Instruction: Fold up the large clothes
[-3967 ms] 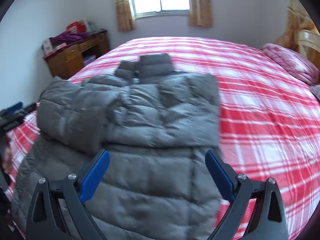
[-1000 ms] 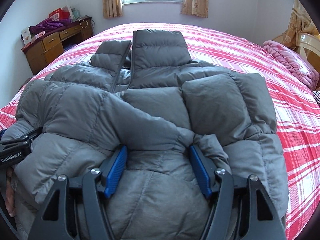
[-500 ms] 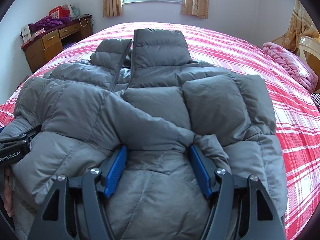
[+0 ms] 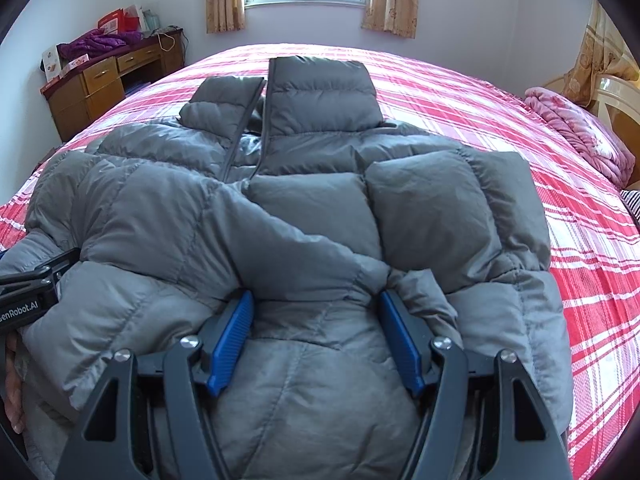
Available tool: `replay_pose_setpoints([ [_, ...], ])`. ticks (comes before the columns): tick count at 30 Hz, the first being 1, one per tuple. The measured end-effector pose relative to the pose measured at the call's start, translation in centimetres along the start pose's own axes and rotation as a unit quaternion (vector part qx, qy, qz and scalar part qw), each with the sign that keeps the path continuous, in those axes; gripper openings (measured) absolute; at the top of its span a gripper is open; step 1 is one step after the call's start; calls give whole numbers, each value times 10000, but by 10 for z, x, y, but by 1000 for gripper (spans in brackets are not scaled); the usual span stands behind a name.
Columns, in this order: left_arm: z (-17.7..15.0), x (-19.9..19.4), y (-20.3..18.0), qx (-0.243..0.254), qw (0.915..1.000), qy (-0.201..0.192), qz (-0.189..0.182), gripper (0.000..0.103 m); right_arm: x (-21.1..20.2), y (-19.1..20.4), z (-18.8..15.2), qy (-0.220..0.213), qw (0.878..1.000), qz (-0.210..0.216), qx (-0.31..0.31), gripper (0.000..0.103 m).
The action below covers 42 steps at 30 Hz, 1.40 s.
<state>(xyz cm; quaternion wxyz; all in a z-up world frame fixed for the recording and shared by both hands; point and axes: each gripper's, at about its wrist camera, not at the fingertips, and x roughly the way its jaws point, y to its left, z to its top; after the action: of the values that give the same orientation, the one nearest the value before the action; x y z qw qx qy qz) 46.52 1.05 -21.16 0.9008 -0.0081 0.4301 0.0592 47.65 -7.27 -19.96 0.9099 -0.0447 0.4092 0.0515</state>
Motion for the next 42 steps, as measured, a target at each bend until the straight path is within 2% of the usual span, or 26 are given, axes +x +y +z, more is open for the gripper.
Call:
replay_pose_setpoints([
  [7,1,-1,-1,9,10000,4,28,102,0,0,0,-3,10000,5,16,69],
  [11,8,-21,-5,333,9992,26,223,102,-1,-1,1,28,10000,-26,79,71],
  [13,14,-40,-2,288,9995,-74,83,102,-5,0,1,55,10000,52,-11,75],
  [15,27,-63,2,207,9990,-279,-280,102,-12,-1,4,146,9997,179,-127,77],
  [18,59,-75,-2,209,9979,-470,-401,102,-28,-6,16,133,9985,515,-117,87],
  [20,87,-64,-9,153,9978,-323,-557,102,-41,-10,33,-69,9983,572,-122,94],
  [22,110,-49,-20,188,9984,-279,-461,102,-46,-13,52,-141,9982,569,-119,99],
  [28,166,1,-43,27,9983,-14,-589,102,-19,-27,112,-64,9990,448,43,99],
  [34,221,51,-63,-214,9967,261,-741,102,20,-60,168,12,9954,460,845,99],
  [38,232,82,-83,4,9956,490,-794,102,51,-73,196,225,9929,424,1086,99],
  [42,229,101,-96,229,9946,627,-798,102,77,-75,210,499,9945,297,871,99],
])
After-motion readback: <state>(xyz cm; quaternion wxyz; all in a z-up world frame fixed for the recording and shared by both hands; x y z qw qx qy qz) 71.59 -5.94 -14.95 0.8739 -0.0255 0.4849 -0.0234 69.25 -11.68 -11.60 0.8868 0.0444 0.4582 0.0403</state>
